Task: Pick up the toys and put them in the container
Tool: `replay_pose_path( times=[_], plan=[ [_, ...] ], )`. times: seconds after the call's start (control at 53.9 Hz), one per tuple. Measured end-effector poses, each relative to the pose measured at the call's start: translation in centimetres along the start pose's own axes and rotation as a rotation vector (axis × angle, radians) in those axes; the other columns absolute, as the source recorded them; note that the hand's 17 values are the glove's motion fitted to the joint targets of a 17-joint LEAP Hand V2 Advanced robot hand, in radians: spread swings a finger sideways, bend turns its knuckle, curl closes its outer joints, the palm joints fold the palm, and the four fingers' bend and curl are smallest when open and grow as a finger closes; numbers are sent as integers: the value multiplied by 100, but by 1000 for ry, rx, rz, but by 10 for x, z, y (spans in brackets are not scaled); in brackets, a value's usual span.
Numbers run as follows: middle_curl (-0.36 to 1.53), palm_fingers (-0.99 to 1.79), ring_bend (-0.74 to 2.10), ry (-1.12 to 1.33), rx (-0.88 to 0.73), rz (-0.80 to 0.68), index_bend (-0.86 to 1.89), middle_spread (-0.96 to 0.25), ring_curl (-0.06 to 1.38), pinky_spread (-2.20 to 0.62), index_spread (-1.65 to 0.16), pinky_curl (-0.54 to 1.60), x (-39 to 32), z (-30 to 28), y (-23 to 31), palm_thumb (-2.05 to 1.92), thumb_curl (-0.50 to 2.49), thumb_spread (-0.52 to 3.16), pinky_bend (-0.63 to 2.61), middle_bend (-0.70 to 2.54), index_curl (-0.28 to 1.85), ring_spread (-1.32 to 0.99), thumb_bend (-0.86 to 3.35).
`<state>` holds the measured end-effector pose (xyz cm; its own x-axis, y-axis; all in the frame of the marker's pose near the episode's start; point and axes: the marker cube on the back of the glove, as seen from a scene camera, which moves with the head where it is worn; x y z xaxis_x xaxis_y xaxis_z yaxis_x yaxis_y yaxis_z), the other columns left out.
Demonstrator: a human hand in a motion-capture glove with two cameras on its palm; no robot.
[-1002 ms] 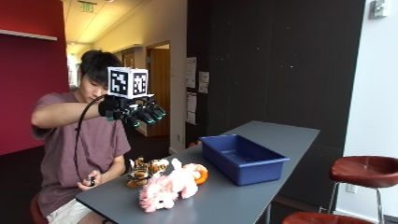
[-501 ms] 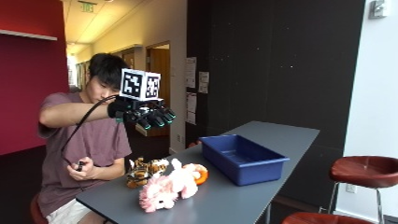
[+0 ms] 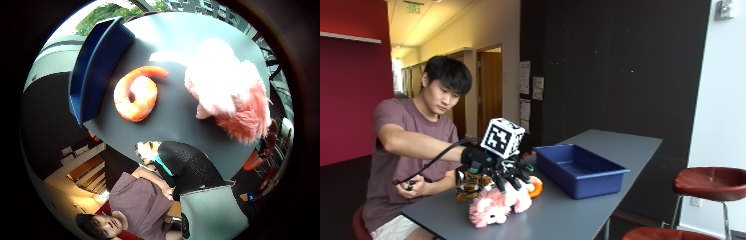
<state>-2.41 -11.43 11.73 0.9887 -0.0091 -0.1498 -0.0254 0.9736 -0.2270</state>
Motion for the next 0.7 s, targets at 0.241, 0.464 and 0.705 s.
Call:
replay_pose_path(
  times=[0.241, 0.464, 0.705],
  plan=[
    [22, -27, 49, -52, -57, 8, -2, 12, 29, 5, -15, 38, 4, 68, -41, 2, 30, 107, 98, 15, 4, 3, -2],
    [29, 24, 79, 5, 46, -25, 15, 7, 36, -4, -14, 36, -9, 81, -50, 9, 33, 108, 103, 31, 7, -7, -1],
    [52, 96, 98, -18, 219, -59, 47, -15, 43, -25, -18, 28, -12, 82, -51, 29, 39, 120, 70, 90, 20, -31, 7]
  ],
)
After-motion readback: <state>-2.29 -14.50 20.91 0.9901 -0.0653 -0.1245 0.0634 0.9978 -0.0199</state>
